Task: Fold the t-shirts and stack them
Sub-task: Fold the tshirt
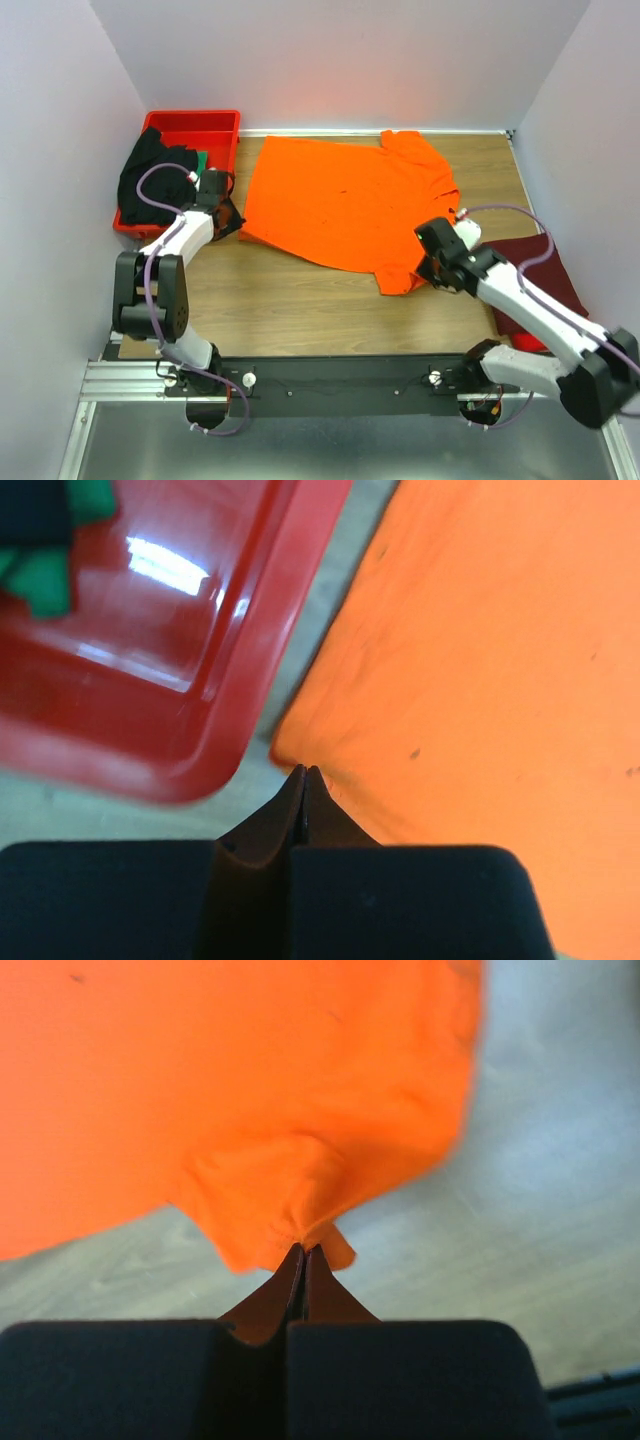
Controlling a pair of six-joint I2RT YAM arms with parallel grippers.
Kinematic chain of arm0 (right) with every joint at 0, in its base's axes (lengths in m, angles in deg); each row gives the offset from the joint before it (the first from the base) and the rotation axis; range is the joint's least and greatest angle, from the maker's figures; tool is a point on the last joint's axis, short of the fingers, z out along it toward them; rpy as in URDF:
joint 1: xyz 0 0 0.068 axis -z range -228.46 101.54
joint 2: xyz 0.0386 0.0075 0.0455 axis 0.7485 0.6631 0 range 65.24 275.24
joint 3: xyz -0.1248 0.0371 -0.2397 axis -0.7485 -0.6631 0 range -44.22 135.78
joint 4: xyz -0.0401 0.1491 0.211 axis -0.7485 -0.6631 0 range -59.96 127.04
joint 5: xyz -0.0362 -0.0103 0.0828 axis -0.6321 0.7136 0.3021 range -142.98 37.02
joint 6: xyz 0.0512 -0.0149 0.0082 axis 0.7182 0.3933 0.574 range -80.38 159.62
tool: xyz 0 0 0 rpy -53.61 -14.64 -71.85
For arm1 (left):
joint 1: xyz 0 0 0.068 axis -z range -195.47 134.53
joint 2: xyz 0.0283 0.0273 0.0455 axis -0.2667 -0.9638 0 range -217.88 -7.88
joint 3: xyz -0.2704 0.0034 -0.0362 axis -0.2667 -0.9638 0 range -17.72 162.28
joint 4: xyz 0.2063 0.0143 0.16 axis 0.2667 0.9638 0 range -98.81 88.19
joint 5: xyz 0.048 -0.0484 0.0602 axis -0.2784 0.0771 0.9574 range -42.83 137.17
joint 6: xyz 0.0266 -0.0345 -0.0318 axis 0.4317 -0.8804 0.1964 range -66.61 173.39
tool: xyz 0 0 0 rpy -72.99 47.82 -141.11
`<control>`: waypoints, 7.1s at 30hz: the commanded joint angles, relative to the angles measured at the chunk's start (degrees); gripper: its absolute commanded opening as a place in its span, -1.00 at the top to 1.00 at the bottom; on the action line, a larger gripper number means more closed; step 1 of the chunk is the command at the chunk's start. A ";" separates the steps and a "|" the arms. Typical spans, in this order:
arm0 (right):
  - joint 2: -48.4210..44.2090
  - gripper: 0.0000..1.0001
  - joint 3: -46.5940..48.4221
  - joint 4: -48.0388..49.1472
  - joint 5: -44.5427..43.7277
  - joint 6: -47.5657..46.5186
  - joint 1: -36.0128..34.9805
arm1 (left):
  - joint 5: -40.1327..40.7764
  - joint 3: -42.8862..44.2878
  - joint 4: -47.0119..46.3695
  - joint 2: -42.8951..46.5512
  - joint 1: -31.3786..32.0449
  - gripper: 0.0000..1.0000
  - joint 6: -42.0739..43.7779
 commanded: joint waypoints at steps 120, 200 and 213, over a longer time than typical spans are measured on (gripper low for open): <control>42.85 0.99 25.21 40.22 25.10 -13.32 36.90 | 3.84 40.71 4.46 -33.53 -0.14 1.00 -4.30; 59.02 0.39 37.95 34.95 6.20 -28.70 15.37 | -17.70 19.62 -5.12 -5.66 3.55 0.11 6.34; 62.81 -0.44 46.92 35.04 6.03 -31.33 15.63 | -18.58 19.00 -5.82 -7.33 4.08 0.11 5.99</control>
